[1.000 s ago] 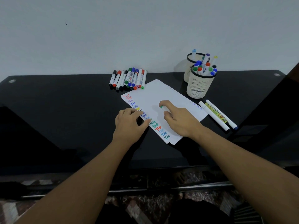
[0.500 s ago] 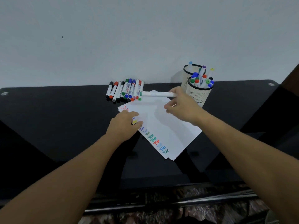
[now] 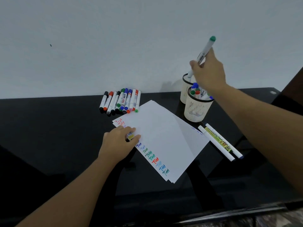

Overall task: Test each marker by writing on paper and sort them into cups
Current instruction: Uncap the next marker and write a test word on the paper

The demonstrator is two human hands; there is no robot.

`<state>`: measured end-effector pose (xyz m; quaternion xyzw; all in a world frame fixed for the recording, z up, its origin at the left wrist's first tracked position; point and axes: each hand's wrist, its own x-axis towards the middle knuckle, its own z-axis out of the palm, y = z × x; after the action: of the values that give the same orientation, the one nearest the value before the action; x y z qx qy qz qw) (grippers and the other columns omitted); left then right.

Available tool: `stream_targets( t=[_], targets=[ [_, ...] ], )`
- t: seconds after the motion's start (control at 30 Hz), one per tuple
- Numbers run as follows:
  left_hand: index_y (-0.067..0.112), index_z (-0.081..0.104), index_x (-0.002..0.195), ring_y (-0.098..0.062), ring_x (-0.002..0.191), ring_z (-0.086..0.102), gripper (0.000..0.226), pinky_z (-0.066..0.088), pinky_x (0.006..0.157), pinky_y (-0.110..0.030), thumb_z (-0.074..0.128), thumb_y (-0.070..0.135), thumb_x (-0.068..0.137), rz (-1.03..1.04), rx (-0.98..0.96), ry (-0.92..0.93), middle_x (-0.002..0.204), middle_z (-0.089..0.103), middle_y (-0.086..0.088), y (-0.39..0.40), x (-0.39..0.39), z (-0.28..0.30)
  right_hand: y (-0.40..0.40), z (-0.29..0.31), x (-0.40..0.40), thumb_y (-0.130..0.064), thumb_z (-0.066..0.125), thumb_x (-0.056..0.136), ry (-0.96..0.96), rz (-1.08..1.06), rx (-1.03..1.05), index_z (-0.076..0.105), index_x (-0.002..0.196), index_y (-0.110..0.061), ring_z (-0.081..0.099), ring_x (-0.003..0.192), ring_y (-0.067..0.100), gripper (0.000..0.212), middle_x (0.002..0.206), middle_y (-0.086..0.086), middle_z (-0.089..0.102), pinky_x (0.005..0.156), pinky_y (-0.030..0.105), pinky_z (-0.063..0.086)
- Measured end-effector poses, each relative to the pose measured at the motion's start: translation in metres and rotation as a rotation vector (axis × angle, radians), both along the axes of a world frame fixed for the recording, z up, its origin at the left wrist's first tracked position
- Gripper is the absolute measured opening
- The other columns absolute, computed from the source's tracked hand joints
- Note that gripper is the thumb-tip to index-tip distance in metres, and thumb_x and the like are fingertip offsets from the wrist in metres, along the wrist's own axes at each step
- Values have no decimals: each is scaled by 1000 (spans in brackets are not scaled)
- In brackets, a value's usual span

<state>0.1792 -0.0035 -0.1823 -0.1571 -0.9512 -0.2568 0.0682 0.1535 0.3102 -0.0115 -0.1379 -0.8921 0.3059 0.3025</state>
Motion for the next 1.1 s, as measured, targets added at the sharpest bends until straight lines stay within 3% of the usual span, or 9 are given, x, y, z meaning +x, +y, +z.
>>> stream_targets(
  t=[0.2, 0.43, 0.53, 0.63, 0.83, 0.9, 0.97, 1.03, 1.1],
  targets=[
    [33, 67, 128, -6, 87, 52, 43, 38, 94, -38, 58, 57, 94, 10, 21, -6, 84, 51, 16, 0, 0, 1, 26, -5, -19, -44, 60, 98, -139, -97, 7, 55, 119, -24, 68, 96, 27, 29, 105, -1, 67, 90, 49, 56],
    [33, 68, 127, -6, 87, 52, 42, 39, 96, -39, 59, 57, 94, 16, 29, -3, 83, 49, 19, 0, 0, 1, 33, -9, -32, -65, 54, 94, -338, -93, 23, 58, 98, -25, 63, 100, 25, 41, 93, -3, 64, 98, 53, 50],
    [33, 68, 128, -6, 87, 52, 42, 39, 95, -39, 59, 57, 94, 12, 30, -3, 83, 50, 18, 0, 0, 0, 34, -10, -31, -66, 56, 94, -253, -154, 74, 60, 120, -26, 59, 113, 25, 48, 119, 0, 64, 102, 49, 45],
    [33, 68, 128, -6, 88, 52, 43, 38, 96, -39, 58, 57, 94, 12, 33, -5, 84, 50, 18, 0, 0, 0, 25, -9, -25, -59, 57, 97, -146, -175, 205, 59, 128, -25, 55, 122, 29, 46, 129, 5, 60, 101, 47, 38],
    [31, 67, 128, -9, 94, 54, 45, 38, 100, -42, 58, 58, 94, 10, 38, -16, 92, 54, 16, -1, 1, 2, -37, -13, -6, -37, 50, 103, 104, 56, 503, 60, 114, -22, 59, 95, 28, 21, 98, 0, 63, 88, 43, 39],
    [31, 67, 128, -9, 93, 53, 45, 38, 100, -42, 58, 58, 93, 11, 40, -18, 90, 52, 16, -1, 2, 2, -65, -24, -4, -34, 50, 103, 40, 225, 467, 61, 112, -22, 57, 84, 27, 18, 82, -5, 54, 80, 41, 43],
    [32, 67, 129, -9, 93, 53, 45, 38, 100, -41, 58, 58, 94, 15, 35, -23, 90, 52, 16, -1, 1, 2, -89, -44, -10, -34, 50, 103, -126, 368, 438, 63, 113, -24, 59, 84, 25, 19, 80, -7, 54, 74, 37, 48],
    [32, 67, 129, -10, 95, 54, 46, 38, 99, -40, 57, 59, 93, 15, 35, -24, 92, 53, 15, 0, 0, 2, -108, -69, -20, -36, 51, 104, -335, 466, 422, 65, 123, -29, 63, 95, 21, 25, 102, -4, 64, 82, 37, 53],
    [32, 66, 129, -9, 94, 53, 45, 36, 97, -38, 58, 59, 93, 13, 48, -27, 91, 52, 15, 0, 0, 1, -122, -94, -29, -38, 50, 105, -478, 504, 432, 61, 138, -32, 60, 108, 19, 35, 124, -2, 61, 92, 38, 53]
  ],
)
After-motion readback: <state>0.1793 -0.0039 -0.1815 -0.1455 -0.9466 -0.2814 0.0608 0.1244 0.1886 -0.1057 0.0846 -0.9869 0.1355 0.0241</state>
